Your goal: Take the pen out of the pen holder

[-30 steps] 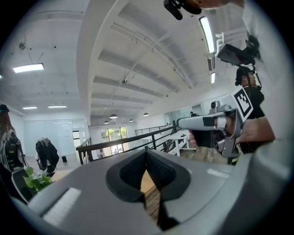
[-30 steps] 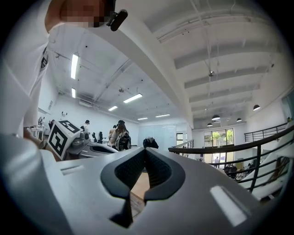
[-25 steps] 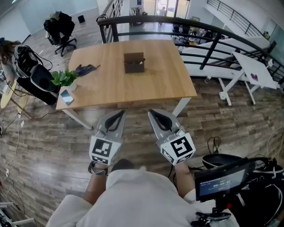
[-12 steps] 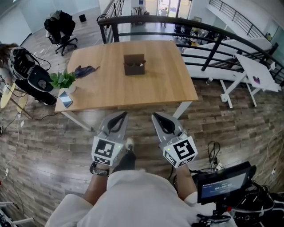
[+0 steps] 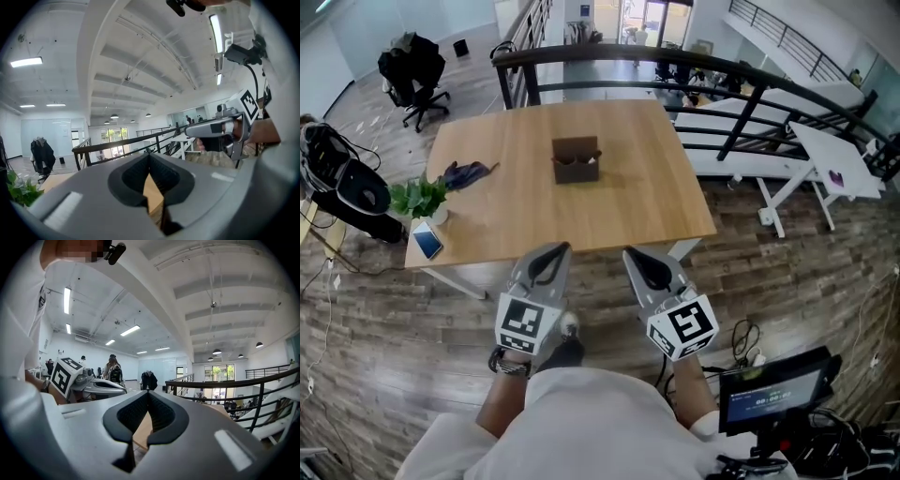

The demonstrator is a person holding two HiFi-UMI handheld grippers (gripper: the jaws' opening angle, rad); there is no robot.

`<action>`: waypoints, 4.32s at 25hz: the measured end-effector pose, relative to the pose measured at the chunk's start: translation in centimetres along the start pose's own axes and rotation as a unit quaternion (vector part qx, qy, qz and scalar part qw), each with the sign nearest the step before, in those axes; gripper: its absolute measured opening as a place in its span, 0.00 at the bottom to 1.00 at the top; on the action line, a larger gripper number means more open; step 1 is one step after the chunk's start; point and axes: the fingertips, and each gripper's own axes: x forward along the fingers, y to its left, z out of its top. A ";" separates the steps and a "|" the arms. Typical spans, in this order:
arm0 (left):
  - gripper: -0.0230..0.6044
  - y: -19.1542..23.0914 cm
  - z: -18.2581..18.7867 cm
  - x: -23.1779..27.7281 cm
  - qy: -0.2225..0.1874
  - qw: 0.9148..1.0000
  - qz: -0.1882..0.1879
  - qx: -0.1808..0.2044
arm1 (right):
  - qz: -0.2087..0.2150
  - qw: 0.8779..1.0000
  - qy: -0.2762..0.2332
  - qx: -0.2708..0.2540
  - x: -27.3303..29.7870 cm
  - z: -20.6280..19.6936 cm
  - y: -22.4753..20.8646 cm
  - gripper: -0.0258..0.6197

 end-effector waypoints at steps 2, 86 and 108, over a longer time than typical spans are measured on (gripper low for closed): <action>0.04 1.1 0.1 1.1 -0.002 1.000 -0.003 0.001 | -0.006 1.000 -0.001 0.000 1.2 0.2 -1.0 0.04; 0.04 20.3 -10.2 12.6 0.139 0.982 0.069 -0.105 | 0.142 0.952 0.253 -0.100 34.8 -11.7 -9.8 0.13; 0.04 20.7 -13.9 12.0 0.192 0.965 0.108 -0.142 | 0.191 0.895 0.339 -0.220 37.1 -18.3 -10.2 0.14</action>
